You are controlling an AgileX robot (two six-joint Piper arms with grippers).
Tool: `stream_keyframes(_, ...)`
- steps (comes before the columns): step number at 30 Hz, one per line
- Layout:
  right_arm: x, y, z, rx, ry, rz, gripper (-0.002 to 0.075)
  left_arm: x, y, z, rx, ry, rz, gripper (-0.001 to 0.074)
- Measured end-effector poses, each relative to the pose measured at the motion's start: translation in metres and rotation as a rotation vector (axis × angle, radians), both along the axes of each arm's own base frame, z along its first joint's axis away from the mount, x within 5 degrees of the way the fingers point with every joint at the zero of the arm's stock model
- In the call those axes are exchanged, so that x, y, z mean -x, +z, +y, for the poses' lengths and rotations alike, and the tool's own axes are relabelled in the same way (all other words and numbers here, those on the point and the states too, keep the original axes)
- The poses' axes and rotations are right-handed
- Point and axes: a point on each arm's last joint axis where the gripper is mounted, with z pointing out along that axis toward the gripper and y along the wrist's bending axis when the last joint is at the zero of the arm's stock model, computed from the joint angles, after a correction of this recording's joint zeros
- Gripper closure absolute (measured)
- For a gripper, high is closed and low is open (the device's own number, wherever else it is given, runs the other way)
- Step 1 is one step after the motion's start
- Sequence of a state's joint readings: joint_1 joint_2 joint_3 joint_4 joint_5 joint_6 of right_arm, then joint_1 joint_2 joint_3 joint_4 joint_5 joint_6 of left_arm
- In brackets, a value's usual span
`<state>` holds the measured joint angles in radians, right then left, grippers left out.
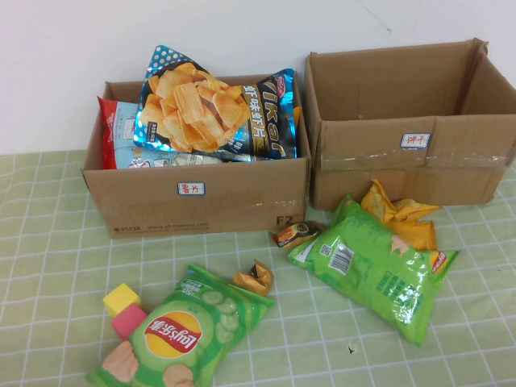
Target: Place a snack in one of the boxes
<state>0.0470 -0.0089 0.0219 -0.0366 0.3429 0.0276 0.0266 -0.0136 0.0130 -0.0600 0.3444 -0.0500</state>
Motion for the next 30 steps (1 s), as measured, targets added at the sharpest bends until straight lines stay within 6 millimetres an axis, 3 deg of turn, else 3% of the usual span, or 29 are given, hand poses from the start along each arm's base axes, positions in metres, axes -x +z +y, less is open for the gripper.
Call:
stream_keyframes(9,0.0,0.0,-0.0005,-0.084,-0.035,0.003,0.0728,0.0,0.0,0.0,0.0,0.0,0.0,0.0738)
stream_keyframes(30,0.0,0.0,-0.0009,-0.006,-0.013,0.0,0.0728,0.0,0.0,0.0,0.003,0.001,0.0,0.0737)
